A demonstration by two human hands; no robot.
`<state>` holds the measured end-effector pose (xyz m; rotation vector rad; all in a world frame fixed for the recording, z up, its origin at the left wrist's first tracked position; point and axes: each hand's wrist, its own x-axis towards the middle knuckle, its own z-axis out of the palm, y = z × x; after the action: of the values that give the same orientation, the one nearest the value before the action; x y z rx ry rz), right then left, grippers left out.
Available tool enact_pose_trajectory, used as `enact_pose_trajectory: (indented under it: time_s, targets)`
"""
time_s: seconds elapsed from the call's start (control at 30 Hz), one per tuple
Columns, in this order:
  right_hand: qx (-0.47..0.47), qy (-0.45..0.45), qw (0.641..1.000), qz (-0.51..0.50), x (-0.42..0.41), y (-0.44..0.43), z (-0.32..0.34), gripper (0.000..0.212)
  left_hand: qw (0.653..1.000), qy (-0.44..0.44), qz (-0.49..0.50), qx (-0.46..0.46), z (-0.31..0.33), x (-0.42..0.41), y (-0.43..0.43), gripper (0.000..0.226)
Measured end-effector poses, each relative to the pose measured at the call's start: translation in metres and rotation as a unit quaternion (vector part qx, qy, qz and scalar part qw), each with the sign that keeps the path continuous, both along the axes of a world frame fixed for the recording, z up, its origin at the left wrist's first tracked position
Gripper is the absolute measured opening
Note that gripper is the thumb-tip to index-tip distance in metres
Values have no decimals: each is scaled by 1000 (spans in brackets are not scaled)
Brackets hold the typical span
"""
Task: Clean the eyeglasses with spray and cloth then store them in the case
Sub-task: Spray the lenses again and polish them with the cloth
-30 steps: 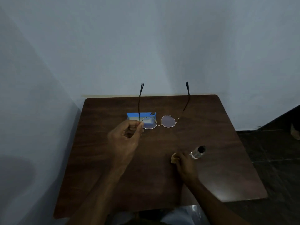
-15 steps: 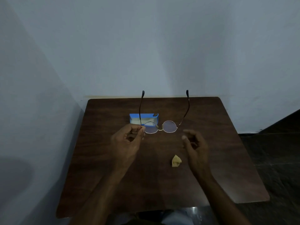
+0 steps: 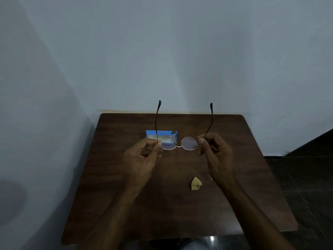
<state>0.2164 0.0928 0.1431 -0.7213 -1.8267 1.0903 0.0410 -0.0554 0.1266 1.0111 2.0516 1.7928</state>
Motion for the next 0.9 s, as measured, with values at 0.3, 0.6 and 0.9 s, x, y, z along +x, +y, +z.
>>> enact_pose_trajectory:
  time_s: [0.3,0.6,0.9]
  targets:
    - [0,-44,999,-4,-5,11,14,6,985,-165,-10,42,8,-8,10,10]
    - [-117,-60,991,-29,-21,20,18,31,940,-327,-18,91,16,-5,17,28]
    - [-264,-36,963,-44,-20,27,6,26,925,-360,-73,96,2,-2,13,21]
